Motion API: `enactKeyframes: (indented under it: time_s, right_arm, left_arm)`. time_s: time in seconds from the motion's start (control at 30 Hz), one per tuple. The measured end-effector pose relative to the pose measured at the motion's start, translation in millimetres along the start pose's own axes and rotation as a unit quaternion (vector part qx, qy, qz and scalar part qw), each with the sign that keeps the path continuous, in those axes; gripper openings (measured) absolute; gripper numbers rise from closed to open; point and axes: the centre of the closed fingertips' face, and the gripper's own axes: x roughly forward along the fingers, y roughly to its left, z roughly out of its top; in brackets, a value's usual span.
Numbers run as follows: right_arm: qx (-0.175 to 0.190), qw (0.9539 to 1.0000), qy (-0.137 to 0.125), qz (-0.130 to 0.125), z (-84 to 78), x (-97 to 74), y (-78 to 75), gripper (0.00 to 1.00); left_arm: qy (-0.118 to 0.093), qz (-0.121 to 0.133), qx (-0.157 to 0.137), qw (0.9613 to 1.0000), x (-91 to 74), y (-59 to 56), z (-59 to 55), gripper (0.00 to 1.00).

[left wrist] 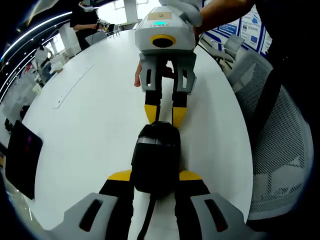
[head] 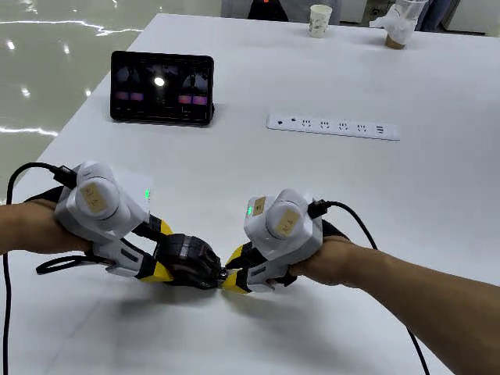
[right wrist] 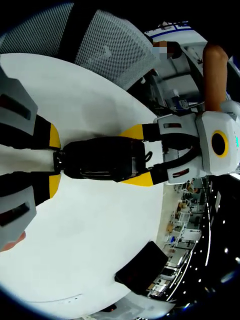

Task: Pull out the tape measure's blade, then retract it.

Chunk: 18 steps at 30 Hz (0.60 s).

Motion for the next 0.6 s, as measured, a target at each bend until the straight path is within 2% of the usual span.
enactKeyframes:
  time_s: [0.3, 0.6]
  right_arm:
    - [0.007, 0.9998, 0.001, -0.017, -0.1, 3.5, -0.7, 0.12]
    - [-0.005, 0.9997, -0.008, -0.023, -0.3, 3.0, -1.0, 0.1]
  left_arm:
    - [-0.004, 0.001, -0.005, 1.0, 0.4, 0.7, -0.3, 0.25]
    - [-0.005, 0.001, -0.009, 0.9999, 0.4, 0.8, -0.7, 0.25]
